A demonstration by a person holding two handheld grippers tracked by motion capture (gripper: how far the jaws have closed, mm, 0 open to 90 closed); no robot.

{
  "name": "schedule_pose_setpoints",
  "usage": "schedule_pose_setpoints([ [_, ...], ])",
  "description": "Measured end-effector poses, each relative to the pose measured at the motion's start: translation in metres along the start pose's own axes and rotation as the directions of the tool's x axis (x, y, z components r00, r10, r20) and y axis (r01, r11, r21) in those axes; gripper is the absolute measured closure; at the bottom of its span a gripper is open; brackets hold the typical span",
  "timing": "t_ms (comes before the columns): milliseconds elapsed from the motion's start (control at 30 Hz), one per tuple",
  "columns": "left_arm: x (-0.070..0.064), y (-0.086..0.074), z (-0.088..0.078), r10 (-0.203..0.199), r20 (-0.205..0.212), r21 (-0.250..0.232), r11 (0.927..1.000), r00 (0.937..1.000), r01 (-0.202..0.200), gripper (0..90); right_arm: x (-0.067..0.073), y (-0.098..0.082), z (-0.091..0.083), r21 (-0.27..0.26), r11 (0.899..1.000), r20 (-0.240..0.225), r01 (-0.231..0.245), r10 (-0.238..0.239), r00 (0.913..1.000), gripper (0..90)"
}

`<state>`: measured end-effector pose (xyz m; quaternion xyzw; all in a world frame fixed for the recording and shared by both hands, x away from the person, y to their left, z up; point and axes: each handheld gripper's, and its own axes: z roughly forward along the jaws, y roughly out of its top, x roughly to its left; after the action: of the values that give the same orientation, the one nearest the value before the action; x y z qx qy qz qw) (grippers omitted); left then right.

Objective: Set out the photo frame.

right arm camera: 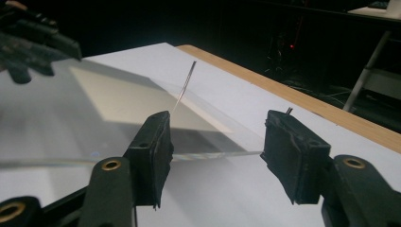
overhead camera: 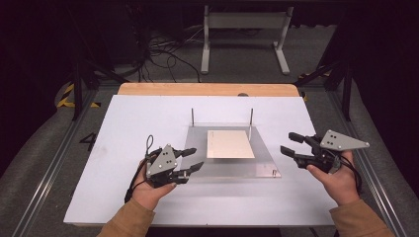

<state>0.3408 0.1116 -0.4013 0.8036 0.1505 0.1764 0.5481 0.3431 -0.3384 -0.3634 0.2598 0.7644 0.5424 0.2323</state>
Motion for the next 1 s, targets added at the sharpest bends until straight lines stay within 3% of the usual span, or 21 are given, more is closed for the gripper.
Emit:
schedule_pose_setpoints([
  [267, 0.001, 0.001, 0.0, -0.001, 0.0, 0.0, 1.0, 1.0, 0.001, 49.5, 0.023, -0.008, -0.007, 0.031, 0.996, -0.023, 0.088, -0.087, 0.9959, 38.3],
  [433, 0.002, 0.001, 0.0, -0.001, 0.002, 0.0, 1.0, 1.0, 0.001, 49.5, 0.034, -0.014, -0.001, 0.081, 0.984, -0.034, 0.16, -0.157, 0.987, 38.6],
  [633, 0.002, 0.002, 0.0, -0.003, 0.002, -0.002, 1.0, 1.0, 0.003, 49.5, 0.043, -0.014, 0.012, 0.025, 0.978, -0.07, 0.206, -0.204, 0.9766, 33.8],
  [800, 0.002, 0.002, 0.0, -0.004, 0.004, -0.003, 1.0, 1.0, 0.004, 49.5, 0.045, -0.015, 0.024, -0.001, 0.97, -0.071, 0.242, -0.242, 0.9677, 32.8],
  [833, 0.002, 0.001, 0.0, -0.003, 0.004, -0.004, 1.0, 1.0, 0.003, 49.5, 0.046, -0.015, 0.031, -0.01, 0.965, -0.076, 0.263, -0.263, 0.9617, 33.0],
  [900, 0.002, 0.001, 0.0, -0.002, 0.004, -0.004, 1.0, 1.0, 0.002, 49.5, 0.048, -0.016, 0.038, -0.015, 0.963, -0.08, 0.271, -0.271, 0.9592, 35.4],
  [967, 0.002, 0.001, 0.0, 0.0, 0.004, -0.004, 1.0, 1.0, 0.0, 49.5, 0.051, -0.017, 0.043, -0.01, 0.95, -0.055, 0.313, -0.313, 0.9481, 39.5],
  [1000, 0.002, 0.001, 0.0, 0.0, 0.004, -0.004, 1.0, 1.0, 0.0, 49.5, 0.051, -0.017, 0.043, -0.01, 0.95, -0.055, 0.313, -0.313, 0.9481, 39.5],
])
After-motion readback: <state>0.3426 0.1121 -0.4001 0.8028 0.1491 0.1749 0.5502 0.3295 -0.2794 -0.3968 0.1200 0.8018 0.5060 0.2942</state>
